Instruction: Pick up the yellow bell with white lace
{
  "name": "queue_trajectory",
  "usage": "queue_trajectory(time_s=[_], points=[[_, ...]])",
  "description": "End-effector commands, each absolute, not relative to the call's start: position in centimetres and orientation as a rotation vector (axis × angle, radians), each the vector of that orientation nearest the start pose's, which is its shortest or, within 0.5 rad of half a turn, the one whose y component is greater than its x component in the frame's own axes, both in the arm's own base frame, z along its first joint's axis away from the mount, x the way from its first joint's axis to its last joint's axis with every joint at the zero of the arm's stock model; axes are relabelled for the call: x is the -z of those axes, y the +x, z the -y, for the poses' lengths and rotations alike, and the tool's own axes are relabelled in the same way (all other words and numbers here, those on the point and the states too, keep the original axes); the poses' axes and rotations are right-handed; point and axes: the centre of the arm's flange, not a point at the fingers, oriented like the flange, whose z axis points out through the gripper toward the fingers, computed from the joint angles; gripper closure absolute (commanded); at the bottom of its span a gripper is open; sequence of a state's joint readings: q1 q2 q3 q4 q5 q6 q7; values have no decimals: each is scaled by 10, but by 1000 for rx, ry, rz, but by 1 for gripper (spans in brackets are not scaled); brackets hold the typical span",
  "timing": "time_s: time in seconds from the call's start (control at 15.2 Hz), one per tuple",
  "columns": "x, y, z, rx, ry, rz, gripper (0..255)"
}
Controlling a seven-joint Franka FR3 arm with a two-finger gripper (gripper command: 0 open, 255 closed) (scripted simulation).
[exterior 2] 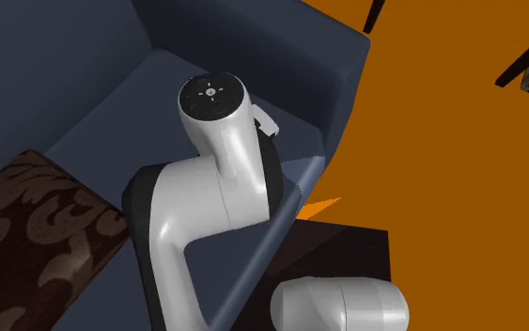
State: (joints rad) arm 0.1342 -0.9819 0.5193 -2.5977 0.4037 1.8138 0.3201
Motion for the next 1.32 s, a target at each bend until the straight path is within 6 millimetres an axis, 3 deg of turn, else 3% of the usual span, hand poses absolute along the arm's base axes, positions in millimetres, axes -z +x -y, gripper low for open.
queue_trajectory(time_s=[0.0,0.26,0.86,0.92,1.25], points=[[-501,206,-256,266,-3110,99,0],[-483,191,-306,351,-3121,58,0],[-443,191,-306,351,-3121,58,0],[-442,192,-306,351,-3121,58,255],[-442,192,-306,351,-3121,58,255]])
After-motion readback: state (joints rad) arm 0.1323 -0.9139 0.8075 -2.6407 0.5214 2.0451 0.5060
